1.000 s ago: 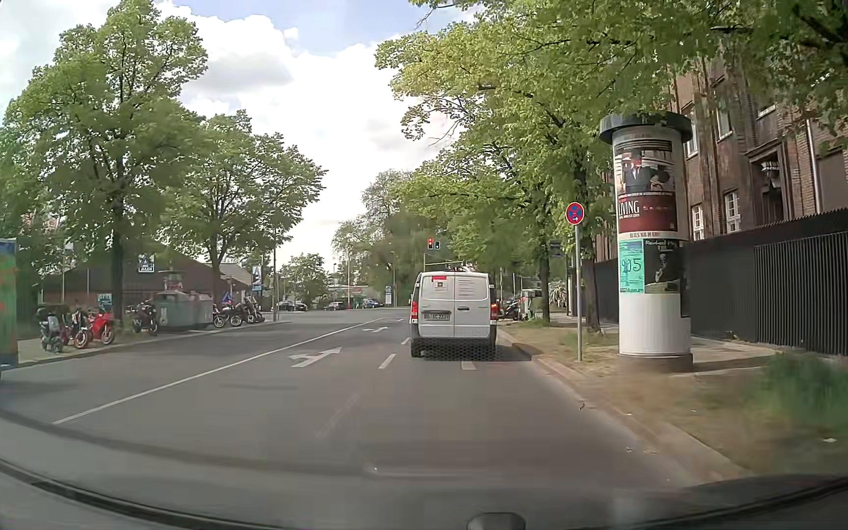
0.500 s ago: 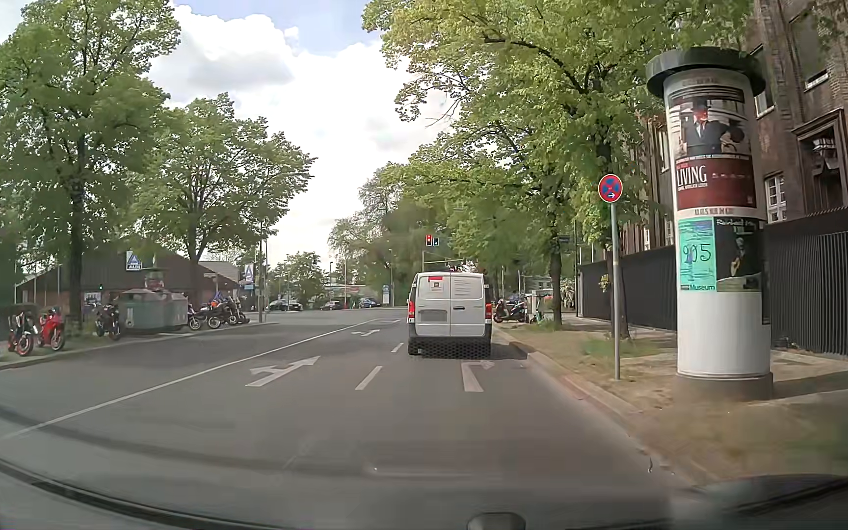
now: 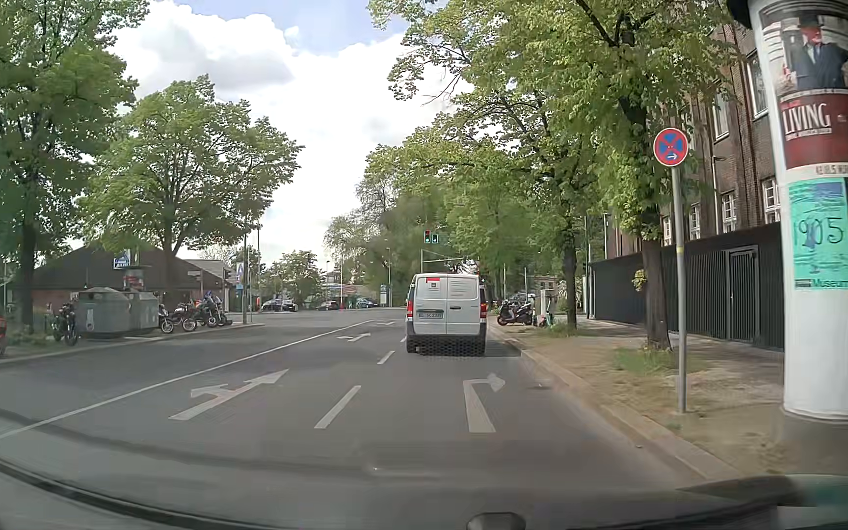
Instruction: Follow the waypoints while adhering to traffic rules and regulations
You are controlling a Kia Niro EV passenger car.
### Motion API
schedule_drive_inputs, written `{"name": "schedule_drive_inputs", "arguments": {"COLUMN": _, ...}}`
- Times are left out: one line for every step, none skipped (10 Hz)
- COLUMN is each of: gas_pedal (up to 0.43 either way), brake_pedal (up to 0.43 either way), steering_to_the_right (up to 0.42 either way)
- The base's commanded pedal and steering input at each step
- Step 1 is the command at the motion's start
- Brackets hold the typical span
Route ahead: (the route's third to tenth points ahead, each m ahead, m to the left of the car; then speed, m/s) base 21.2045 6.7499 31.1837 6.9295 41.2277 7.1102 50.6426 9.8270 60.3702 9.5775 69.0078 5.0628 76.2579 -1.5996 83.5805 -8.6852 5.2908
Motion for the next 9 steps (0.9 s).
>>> {"name": "schedule_drive_inputs", "arguments": {"gas_pedal": 0.118, "brake_pedal": 0.018, "steering_to_the_right": -0.001}}
{"name": "schedule_drive_inputs", "arguments": {"gas_pedal": 0.138, "brake_pedal": 0.018, "steering_to_the_right": -0.002}}
{"name": "schedule_drive_inputs", "arguments": {"gas_pedal": 0.248, "brake_pedal": 0.018, "steering_to_the_right": -0.002}}
{"name": "schedule_drive_inputs", "arguments": {"gas_pedal": 0.331, "brake_pedal": 0.018, "steering_to_the_right": -0.002}}
{"name": "schedule_drive_inputs", "arguments": {"gas_pedal": 0.339, "brake_pedal": 0.018, "steering_to_the_right": -0.002}}
{"name": "schedule_drive_inputs", "arguments": {"gas_pedal": 0.339, "brake_pedal": 0.018, "steering_to_the_right": -0.001}}
{"name": "schedule_drive_inputs", "arguments": {"gas_pedal": 0.339, "brake_pedal": 0.018, "steering_to_the_right": -0.001}}
{"name": "schedule_drive_inputs", "arguments": {"gas_pedal": 0.339, "brake_pedal": 0.018, "steering_to_the_right": -0.001}}
{"name": "schedule_drive_inputs", "arguments": {"gas_pedal": 0.339, "brake_pedal": 0.024, "steering_to_the_right": -0.002}}
